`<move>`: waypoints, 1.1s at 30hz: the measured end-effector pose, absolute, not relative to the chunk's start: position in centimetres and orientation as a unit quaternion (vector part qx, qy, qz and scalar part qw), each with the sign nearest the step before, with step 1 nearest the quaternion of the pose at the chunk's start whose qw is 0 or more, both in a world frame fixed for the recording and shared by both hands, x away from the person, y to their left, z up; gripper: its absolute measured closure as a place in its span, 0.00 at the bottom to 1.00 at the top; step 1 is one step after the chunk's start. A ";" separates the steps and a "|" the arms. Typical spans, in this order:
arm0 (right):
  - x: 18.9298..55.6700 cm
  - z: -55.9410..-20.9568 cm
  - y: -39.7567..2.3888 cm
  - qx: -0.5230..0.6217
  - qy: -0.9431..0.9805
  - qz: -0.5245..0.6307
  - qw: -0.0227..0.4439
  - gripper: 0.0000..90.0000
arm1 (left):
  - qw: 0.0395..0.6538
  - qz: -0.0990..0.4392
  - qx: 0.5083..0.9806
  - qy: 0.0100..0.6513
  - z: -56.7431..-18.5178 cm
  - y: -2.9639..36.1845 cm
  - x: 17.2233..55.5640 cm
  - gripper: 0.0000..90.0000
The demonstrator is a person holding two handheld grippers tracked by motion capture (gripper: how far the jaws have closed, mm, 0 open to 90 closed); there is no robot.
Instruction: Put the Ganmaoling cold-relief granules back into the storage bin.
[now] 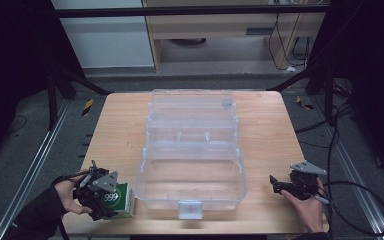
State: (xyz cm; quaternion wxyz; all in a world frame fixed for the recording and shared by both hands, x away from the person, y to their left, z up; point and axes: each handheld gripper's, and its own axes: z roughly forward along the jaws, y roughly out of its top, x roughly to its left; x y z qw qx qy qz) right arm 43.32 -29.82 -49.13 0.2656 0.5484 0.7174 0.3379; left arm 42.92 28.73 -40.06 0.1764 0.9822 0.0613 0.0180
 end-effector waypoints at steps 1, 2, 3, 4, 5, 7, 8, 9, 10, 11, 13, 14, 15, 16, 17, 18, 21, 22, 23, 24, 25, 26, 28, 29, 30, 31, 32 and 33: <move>43.3 -49.1 -29.8 0.548 0.717 0.338 0.266 0.03 | 0.176 0.018 0.982 0.061 -40.1 28.7 42.9 0.16; 43.3 -49.1 -29.8 0.548 0.717 0.338 0.266 0.03 | 0.176 0.021 0.982 0.061 -39.9 28.8 42.9 0.16; 43.3 -49.1 -29.8 0.548 0.717 0.338 0.266 0.03 | 0.180 0.022 0.981 0.063 -39.7 29.0 42.9 0.16; 43.3 -49.1 -29.8 0.548 0.717 0.338 0.266 0.03 | 0.180 0.023 0.981 0.064 -39.5 29.1 42.9 0.16; 43.3 -49.1 -29.8 0.548 0.717 0.338 0.266 0.03 | 0.181 0.027 0.981 0.065 -39.2 29.2 42.9 0.16; 43.3 -49.1 -29.8 0.548 0.717 0.339 0.266 0.03 | 0.191 0.034 0.979 0.069 -38.5 29.6 42.9 0.16; 43.3 -49.1 -29.8 0.548 0.717 0.339 0.266 0.03 | 0.191 0.034 0.979 0.069 -38.5 29.6 42.9 0.16; 43.3 -49.1 -29.8 0.548 0.717 0.339 0.266 0.03 | 0.193 0.036 0.978 0.071 -38.3 29.7 42.9 0.16; 43.3 -49.1 -29.8 0.549 0.716 0.340 0.266 0.03 | 0.194 0.037 0.978 0.072 -38.0 29.7 42.9 0.16; 43.3 -49.1 -29.8 0.548 0.717 0.339 0.266 0.03 | 0.197 0.041 0.977 0.074 -37.6 29.8 42.9 0.16; 43.3 -49.1 -29.8 0.548 0.716 0.340 0.266 0.03 | 0.197 0.041 0.977 0.076 -37.4 29.9 43.0 0.16; 43.3 -49.1 -29.8 0.548 0.716 0.340 0.267 0.03 | 0.199 0.042 0.976 0.077 -37.2 29.9 43.0 0.16; 43.3 -49.1 -29.8 0.548 0.716 0.340 0.267 0.03 | 0.199 0.044 0.976 0.078 -36.9 29.9 43.0 0.16; 43.3 -49.1 -29.8 0.548 0.716 0.340 0.267 0.03 | 0.205 0.047 0.974 0.081 -36.4 30.0 43.1 0.16; 43.3 -49.1 -29.8 0.548 0.716 0.340 0.267 0.03 | 0.205 0.047 0.974 0.081 -36.4 30.0 43.1 0.16; 43.3 -49.1 -29.8 0.548 0.716 0.340 0.267 0.03 | 0.207 0.049 0.974 0.083 -36.0 30.0 43.1 0.16; 43.3 -49.1 -29.8 0.547 0.716 0.340 0.267 0.03 | 0.219 0.052 0.970 0.087 -35.1 30.1 43.3 0.16; 43.3 -49.1 -29.8 0.548 0.716 0.340 0.267 0.03 | 0.222 0.054 0.970 0.087 -34.8 30.1 43.3 0.16; 43.3 -49.1 -29.8 0.547 0.716 0.340 0.268 0.03 | 0.222 0.055 0.969 0.088 -34.5 30.0 43.3 0.16; 43.3 -49.1 -29.9 0.547 0.716 0.340 0.268 0.03 | 0.222 0.057 0.969 0.087 -34.2 30.0 43.4 0.16; 43.3 -49.1 -29.9 0.547 0.716 0.340 0.268 0.03 | 0.223 0.058 0.969 0.087 -34.0 29.9 43.4 0.16; 43.3 -49.1 -29.9 0.547 0.717 0.340 0.268 0.03 | 0.224 0.059 0.969 0.088 -33.7 29.8 43.4 0.16; 43.3 -49.1 -29.9 0.547 0.716 0.340 0.268 0.03 | 0.225 0.062 0.968 0.088 -33.2 29.7 43.5 0.16; 43.3 -49.1 -29.9 0.547 0.716 0.340 0.268 0.03 | 0.227 0.064 0.968 0.088 -32.9 29.7 43.5 0.16; 43.3 -49.1 -29.9 0.548 0.716 0.341 0.268 0.03 | 0.230 0.067 0.967 0.088 -32.5 29.6 43.6 0.16; 43.3 -49.1 -29.9 0.548 0.716 0.341 0.268 0.03 | 0.230 0.067 0.967 0.088 -32.5 29.6 43.6 0.16; 43.3 -49.1 -29.9 0.548 0.716 0.340 0.268 0.03 | 0.231 0.068 0.967 0.087 -32.3 29.5 43.6 0.16; 43.3 -49.1 -29.9 0.548 0.716 0.340 0.268 0.03 | 0.231 0.070 0.967 0.087 -32.1 29.4 43.7 0.16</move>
